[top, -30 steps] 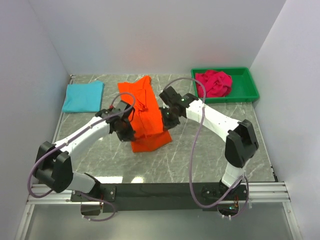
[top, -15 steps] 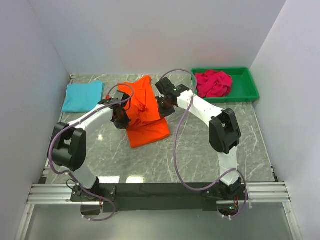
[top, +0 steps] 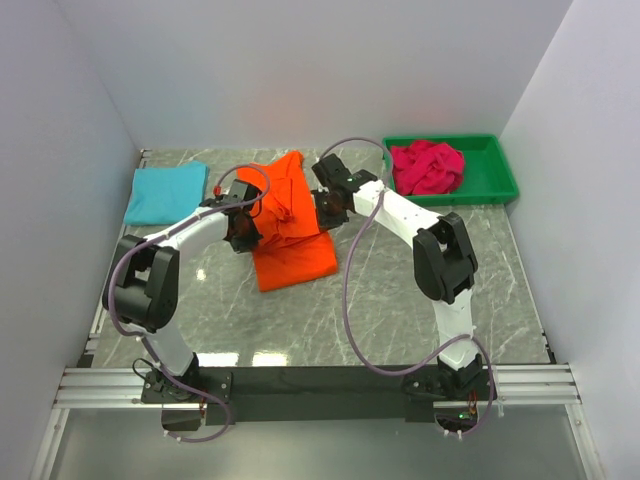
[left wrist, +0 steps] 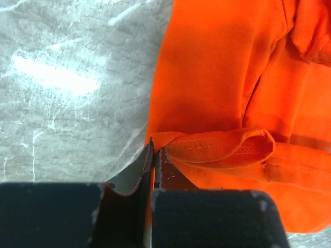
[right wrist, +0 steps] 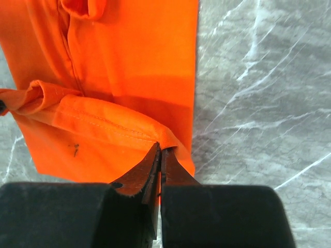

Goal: Fold and stack the t-shirts
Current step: Fold the tshirt

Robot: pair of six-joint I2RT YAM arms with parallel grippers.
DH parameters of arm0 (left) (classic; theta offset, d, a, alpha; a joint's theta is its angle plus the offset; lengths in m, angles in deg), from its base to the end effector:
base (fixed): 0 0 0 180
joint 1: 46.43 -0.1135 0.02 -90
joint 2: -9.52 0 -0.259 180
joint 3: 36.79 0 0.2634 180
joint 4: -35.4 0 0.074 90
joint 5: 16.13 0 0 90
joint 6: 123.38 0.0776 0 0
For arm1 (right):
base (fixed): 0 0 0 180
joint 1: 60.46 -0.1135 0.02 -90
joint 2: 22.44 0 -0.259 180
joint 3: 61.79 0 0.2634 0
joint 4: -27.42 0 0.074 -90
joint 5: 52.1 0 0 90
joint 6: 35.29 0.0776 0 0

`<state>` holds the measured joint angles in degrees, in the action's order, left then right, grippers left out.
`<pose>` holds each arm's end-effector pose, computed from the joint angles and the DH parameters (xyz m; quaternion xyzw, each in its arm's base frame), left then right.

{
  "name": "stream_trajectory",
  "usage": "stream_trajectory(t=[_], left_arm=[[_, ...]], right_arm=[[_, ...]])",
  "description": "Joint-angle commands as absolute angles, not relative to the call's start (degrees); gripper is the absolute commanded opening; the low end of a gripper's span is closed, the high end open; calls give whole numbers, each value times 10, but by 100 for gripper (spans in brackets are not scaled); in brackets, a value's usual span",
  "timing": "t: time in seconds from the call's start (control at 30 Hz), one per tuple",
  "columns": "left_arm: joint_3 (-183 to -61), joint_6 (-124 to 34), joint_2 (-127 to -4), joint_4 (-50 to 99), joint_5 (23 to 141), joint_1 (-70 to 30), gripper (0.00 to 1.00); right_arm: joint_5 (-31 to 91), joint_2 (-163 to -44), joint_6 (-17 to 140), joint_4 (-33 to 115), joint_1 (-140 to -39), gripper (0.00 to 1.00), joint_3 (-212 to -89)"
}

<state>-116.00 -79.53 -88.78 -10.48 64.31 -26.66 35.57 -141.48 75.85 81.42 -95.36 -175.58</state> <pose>0.3525 -0.1130 0.1473 -0.2396 0.9431 -0.0492 0.2254 0.3964 0.2804 0.1856 -0.1208 0.9564 0.1418 0.2248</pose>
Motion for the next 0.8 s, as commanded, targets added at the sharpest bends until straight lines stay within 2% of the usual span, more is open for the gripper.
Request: stream_trajectory(t=[0.0, 0.2, 0.77], left_arm=[[-1182, -788, -885, -83, 625, -270, 4], [-1179, -786, -860, -71, 610, -271, 4], [-1164, -778, -893, -28, 595, -278, 4]], right_arm=[[369, -1417, 757, 786, -947, 0, -1781], [361, -1420, 758, 773, -944, 0, -1780], [364, -1457, 760, 718, -942, 0, -1767]])
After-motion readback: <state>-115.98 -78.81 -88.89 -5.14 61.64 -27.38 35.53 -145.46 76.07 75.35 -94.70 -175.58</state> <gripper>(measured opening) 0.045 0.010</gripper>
